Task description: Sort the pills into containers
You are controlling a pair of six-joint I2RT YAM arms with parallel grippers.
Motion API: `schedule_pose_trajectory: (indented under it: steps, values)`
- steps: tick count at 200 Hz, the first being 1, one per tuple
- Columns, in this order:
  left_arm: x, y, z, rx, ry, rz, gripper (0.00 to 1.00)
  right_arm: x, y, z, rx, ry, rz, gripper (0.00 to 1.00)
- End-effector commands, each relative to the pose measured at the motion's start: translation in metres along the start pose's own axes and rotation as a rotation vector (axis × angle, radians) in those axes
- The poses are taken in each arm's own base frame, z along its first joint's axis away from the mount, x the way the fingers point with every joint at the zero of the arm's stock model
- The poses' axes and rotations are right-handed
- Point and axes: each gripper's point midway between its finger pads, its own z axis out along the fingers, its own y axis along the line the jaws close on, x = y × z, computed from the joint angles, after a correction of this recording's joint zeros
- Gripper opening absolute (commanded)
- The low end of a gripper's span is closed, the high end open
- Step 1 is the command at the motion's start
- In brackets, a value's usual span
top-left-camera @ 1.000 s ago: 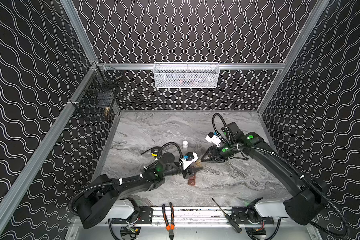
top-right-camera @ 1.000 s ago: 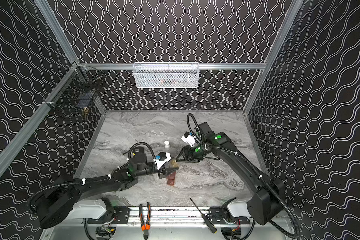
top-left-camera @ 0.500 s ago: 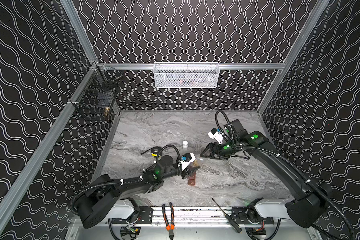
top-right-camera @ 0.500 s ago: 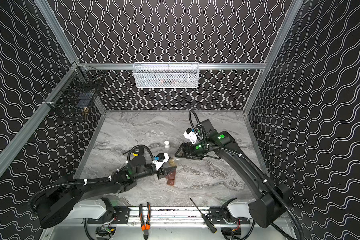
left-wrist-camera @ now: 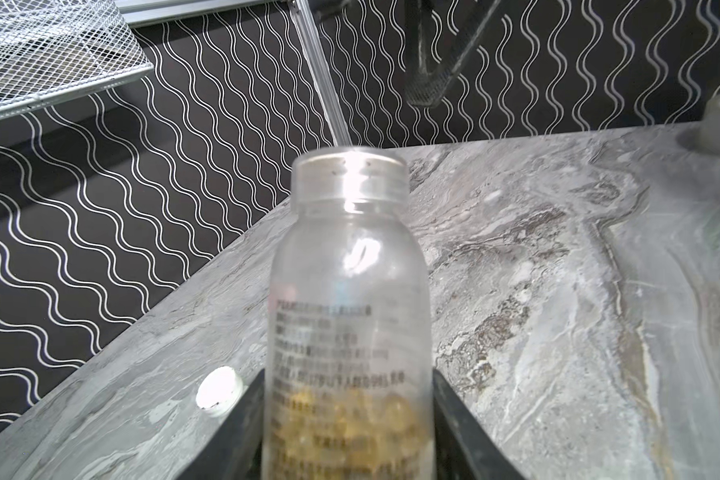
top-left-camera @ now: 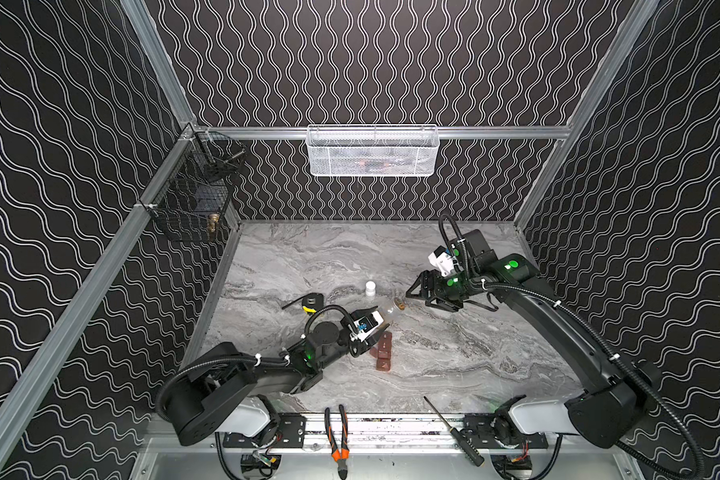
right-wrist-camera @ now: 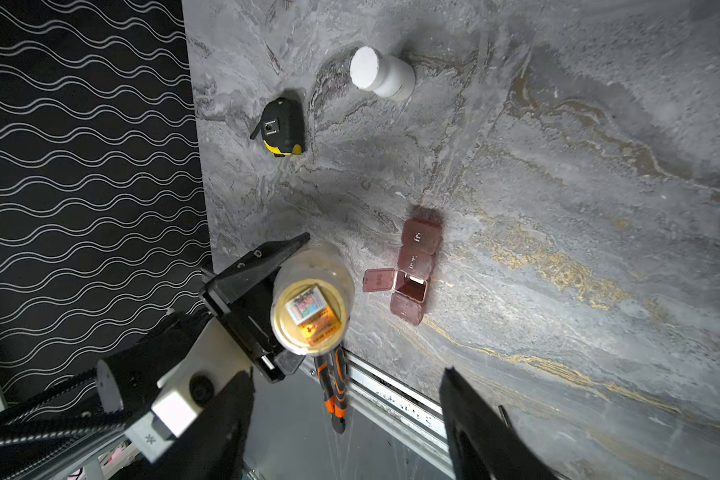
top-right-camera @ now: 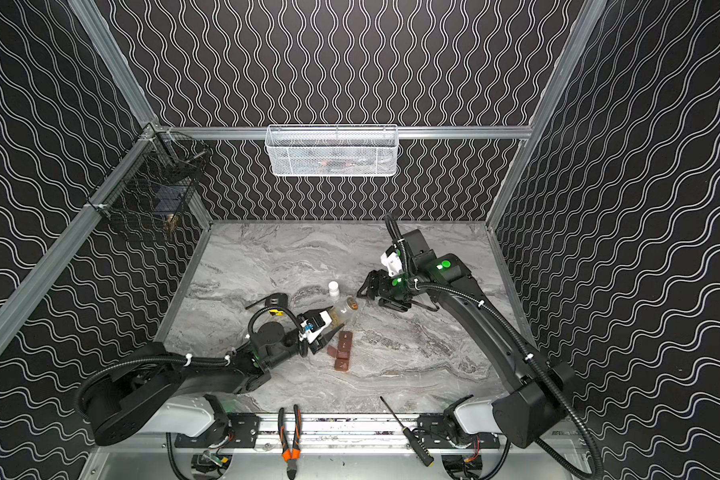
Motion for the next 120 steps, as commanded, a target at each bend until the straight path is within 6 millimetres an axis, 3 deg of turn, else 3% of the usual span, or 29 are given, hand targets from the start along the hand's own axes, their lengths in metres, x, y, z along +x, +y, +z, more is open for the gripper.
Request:
schedule_pose_trajectory:
  steps: [1, 120]
  values:
    - [-0.021, 0.010, 0.001, -0.053, -0.093, 0.059, 0.21, 0.004, 0.009, 0.005, -0.028, 0.036, 0.007, 0.72]
    - [-0.016, 0.006, -0.002, -0.043, -0.098, 0.047, 0.20, 0.008, 0.022, 0.036, -0.047, 0.125, -0.035, 0.57]
